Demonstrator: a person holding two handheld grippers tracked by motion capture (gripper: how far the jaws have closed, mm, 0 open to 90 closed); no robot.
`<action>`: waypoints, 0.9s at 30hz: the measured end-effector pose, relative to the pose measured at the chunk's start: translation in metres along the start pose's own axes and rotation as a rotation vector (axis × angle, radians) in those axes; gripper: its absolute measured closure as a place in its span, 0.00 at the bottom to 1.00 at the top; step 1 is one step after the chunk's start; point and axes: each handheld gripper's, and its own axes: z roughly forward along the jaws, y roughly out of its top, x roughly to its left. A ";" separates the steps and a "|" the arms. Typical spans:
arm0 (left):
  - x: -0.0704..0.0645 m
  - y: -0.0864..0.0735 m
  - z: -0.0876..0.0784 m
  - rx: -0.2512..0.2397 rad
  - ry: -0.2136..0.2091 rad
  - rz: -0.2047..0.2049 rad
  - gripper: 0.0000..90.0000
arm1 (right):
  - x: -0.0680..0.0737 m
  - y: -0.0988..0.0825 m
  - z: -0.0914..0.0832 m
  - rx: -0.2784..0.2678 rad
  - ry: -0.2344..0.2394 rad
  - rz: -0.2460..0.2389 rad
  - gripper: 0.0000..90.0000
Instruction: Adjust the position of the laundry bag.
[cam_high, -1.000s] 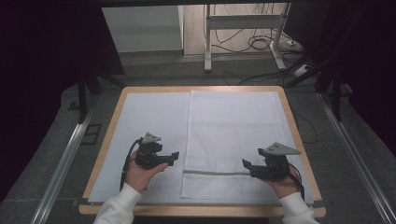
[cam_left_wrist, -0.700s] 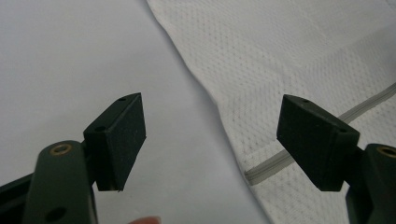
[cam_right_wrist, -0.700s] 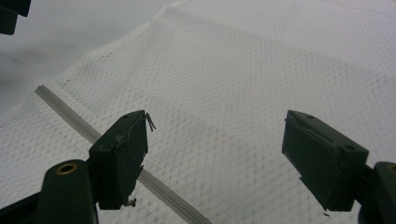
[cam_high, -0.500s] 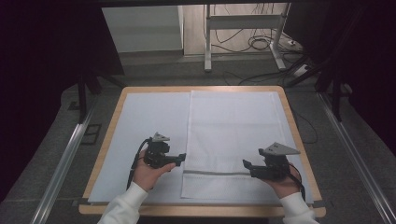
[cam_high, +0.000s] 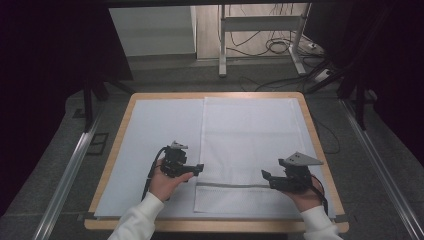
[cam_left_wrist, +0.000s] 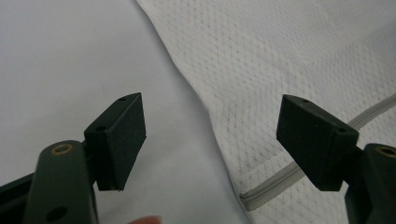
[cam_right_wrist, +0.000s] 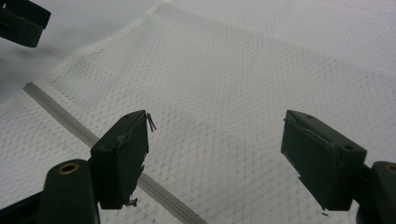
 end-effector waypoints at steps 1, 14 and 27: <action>0.000 0.000 0.001 0.003 0.001 -0.001 0.27 | 0.000 0.000 0.000 -0.001 -0.002 0.001 0.25; 0.001 0.002 0.022 0.054 -0.014 -0.056 0.33 | -0.002 0.000 0.000 -0.004 -0.016 0.006 0.25; 0.000 0.000 0.029 0.091 -0.047 -0.054 0.46 | -0.002 0.000 -0.001 -0.011 -0.027 0.010 0.24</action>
